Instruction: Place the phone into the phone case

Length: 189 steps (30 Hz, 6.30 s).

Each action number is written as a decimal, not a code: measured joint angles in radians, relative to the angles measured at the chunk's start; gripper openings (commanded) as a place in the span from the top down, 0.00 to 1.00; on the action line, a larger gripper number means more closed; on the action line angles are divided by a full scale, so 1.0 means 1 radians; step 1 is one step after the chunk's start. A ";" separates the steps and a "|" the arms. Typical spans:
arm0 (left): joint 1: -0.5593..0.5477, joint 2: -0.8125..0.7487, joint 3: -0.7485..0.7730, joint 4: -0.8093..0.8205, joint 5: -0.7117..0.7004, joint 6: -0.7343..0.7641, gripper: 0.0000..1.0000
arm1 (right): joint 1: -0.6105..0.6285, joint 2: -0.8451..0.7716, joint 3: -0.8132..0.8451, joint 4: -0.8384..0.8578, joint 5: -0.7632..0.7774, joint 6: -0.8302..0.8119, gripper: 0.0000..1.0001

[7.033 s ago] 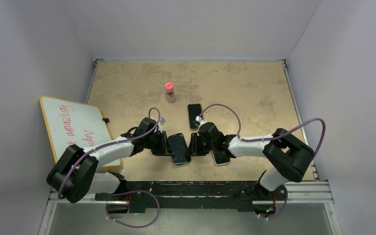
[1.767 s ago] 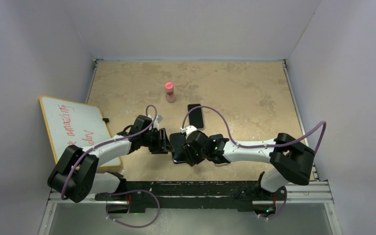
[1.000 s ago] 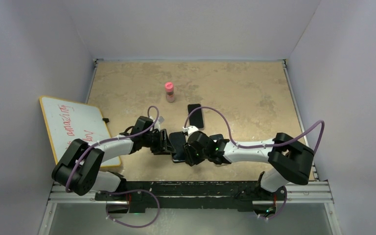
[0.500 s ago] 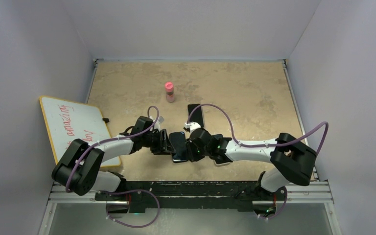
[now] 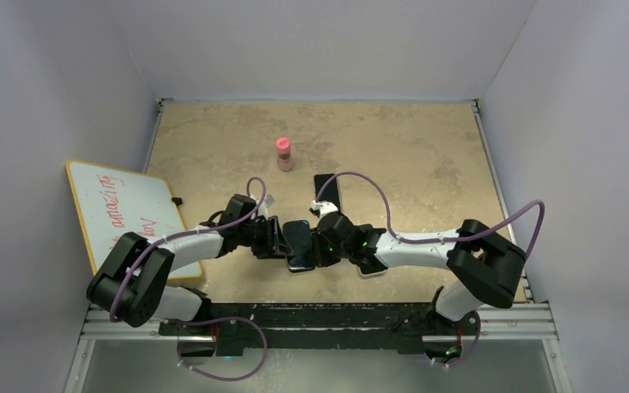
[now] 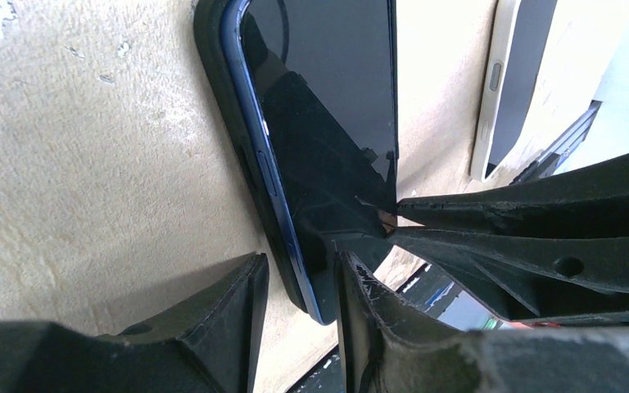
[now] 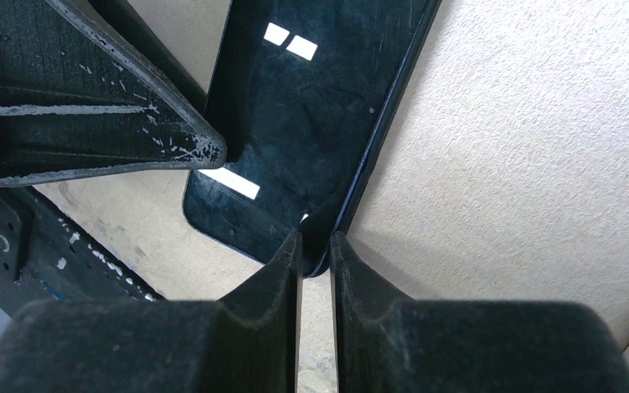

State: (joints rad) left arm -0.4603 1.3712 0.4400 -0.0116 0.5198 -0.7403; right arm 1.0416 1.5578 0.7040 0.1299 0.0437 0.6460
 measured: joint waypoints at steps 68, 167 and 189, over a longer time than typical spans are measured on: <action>0.086 -0.014 -0.096 0.160 0.117 -0.082 0.77 | -0.218 0.130 -0.087 0.557 -0.393 0.288 0.69; 0.073 -0.616 -0.027 0.619 0.337 -0.375 0.32 | -0.238 -0.481 -0.238 0.855 -0.492 0.461 1.00; 0.077 -0.495 -0.139 0.816 0.364 -0.540 1.00 | -0.248 -0.338 -0.275 1.009 -0.456 0.528 0.81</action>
State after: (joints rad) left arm -0.3828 0.8764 0.3008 0.8047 0.8833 -1.2804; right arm 0.7933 1.2194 0.4294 1.1389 -0.4122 1.1744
